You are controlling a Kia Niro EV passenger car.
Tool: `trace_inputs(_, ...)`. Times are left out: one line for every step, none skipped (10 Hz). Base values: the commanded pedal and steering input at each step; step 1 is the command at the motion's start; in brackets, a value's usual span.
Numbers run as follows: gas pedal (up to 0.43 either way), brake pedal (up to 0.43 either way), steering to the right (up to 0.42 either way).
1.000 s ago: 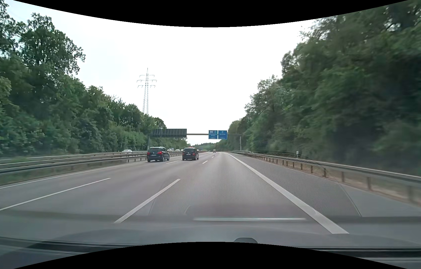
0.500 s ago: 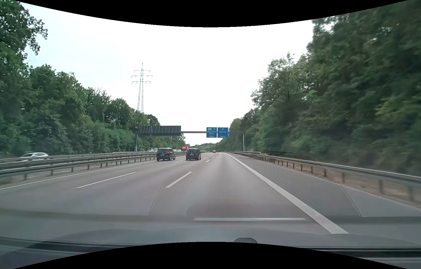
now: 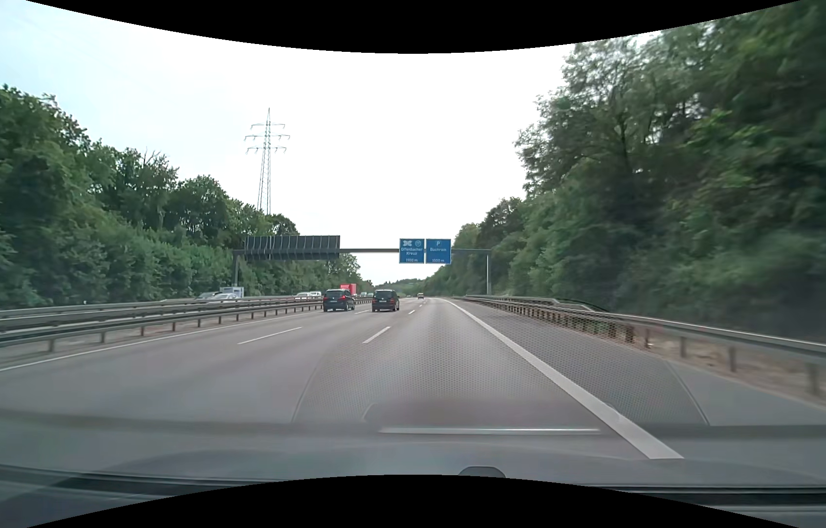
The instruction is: Follow the waypoints while adhering to traffic rules and regulations
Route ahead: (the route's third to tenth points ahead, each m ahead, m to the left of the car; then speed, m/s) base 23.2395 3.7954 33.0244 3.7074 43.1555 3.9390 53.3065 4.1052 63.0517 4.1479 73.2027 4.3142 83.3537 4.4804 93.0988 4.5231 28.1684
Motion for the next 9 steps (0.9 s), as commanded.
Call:
trace_inputs(0.209,0.0,-0.006)
trace_inputs(0.209,0.0,-0.006)
trace_inputs(0.209,0.0,-0.006)
trace_inputs(0.209,0.0,-0.005)
trace_inputs(0.209,0.0,-0.005)
trace_inputs(0.209,0.0,-0.005)
trace_inputs(0.209,0.0,-0.005)
trace_inputs(0.209,0.0,-0.005)
trace_inputs(0.209,0.0,-0.005)
